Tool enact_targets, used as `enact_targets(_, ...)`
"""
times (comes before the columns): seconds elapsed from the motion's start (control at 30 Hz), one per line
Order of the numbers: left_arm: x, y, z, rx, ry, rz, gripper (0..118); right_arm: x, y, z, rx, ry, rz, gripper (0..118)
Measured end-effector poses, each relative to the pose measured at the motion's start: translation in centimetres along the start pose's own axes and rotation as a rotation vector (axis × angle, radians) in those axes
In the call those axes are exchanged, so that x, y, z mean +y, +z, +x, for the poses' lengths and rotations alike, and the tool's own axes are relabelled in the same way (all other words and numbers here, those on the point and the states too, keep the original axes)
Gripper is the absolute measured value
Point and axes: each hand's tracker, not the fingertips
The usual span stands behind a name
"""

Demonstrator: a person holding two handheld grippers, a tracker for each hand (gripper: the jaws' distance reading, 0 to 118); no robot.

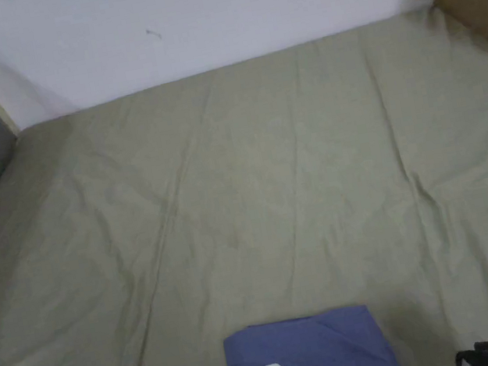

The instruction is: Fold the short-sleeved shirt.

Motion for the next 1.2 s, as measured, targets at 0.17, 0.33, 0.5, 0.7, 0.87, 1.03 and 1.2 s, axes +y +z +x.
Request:
enact_targets(0.17, 1.0, 6.0, -6.4, 0.049, 0.175, 0.167, 115, 1.1, -6.3, -6.1, 0.058, 0.208, -0.1, 0)
enact_targets(0.33, 2.2, 5.1, -13.7, -0.05, 0.314, 0.188, 115, 0.5, -10.6, -5.9, -0.003, 0.219, -0.068, 0)
enact_targets(0.5, 3.8, -0.5, -16.5, -0.163, 0.392, 0.088, 117, 0.5, -9.8, -4.7, 0.029, 0.124, -0.091, 0)
enact_targets(0.7, 5.3, -4.6, -14.0, -0.36, 0.457, -0.026, 57, 0.6, -9.4, -5.8, -0.012, 0.145, -0.094, 0)
enact_targets(0.87, 5.4, -5.3, -14.5, -0.285, 0.362, -0.074, 35, 1.1, -8.0, -5.8, -0.019, 0.069, -0.1, 0)
enact_targets(1.03, 9.4, 1.0, -16.4, 0.008, 0.103, -0.091, 32, 2.6, -5.1, -6.8, 0.02, 0.077, -0.02, 0)
enact_targets(1.2, 16.2, 9.5, -20.8, 0.395, -0.069, -0.15, 32, 3.1, -4.5, -7.5, -0.039, 0.14, 0.002, 0)
